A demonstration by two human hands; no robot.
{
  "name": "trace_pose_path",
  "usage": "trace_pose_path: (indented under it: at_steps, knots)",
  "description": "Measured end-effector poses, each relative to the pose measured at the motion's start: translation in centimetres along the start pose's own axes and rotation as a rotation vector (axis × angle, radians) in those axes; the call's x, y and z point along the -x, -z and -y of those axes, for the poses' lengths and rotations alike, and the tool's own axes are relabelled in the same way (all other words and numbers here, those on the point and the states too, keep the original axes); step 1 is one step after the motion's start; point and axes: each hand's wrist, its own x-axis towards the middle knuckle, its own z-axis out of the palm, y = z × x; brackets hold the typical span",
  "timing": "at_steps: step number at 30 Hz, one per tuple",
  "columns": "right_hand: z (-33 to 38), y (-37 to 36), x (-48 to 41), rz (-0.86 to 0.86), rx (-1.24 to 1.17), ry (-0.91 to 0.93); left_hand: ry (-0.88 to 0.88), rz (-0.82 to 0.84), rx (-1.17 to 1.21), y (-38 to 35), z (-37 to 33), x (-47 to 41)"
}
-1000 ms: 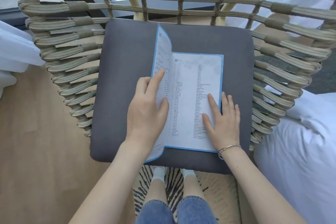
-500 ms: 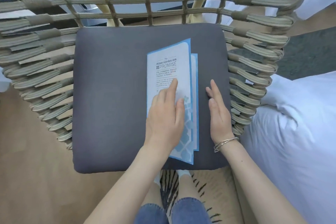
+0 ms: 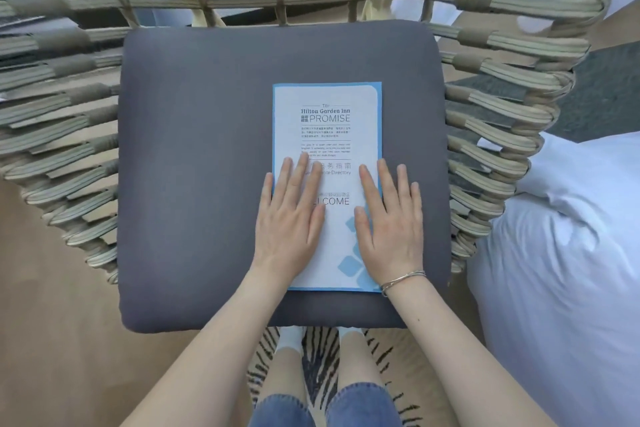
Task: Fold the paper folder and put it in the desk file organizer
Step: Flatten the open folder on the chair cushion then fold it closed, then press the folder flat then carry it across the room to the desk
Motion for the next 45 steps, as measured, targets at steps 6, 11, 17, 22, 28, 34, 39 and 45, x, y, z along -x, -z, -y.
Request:
trace_pose_path:
  at_steps: [6, 11, 17, 22, 28, 34, 39, 45]
  knots:
    - [-0.6, -1.9, -0.1, -0.037, 0.17, 0.02, -0.026, -0.038, -0.051, -2.2, 0.8, -0.2]
    - [0.0, -0.5, -0.3, 0.03, 0.19, -0.002, -0.014, 0.019, -0.046, -0.5, 0.3, -0.3]
    - [2.6, 4.0, -3.0, -0.009, 0.074, 0.0, -0.011, -0.029, -0.015, 4.0, 0.0, -1.9]
    - [5.6, 4.7, -8.4, -0.011, 0.058, 0.106, -0.028, -0.073, -0.024, 5.8, 1.0, -6.3]
    - [5.1, 0.4, -12.4, 0.062, 0.15, 0.133, -0.082, -0.054, -0.042, 2.1, 2.8, -9.9]
    - [3.8, -2.1, -12.8, 0.056, 0.194, 0.143, -0.099, -0.084, -0.074, -0.8, 4.2, -10.4]
    - [3.2, -1.1, -12.7, 0.072, 0.169, 0.127, -0.113, -0.054, -0.056, 0.4, 4.6, -10.3]
    - [0.1, -0.5, -12.3, 0.061, 0.209, 0.108, -0.201, -0.049, -0.11, 1.0, 7.1, -10.2]
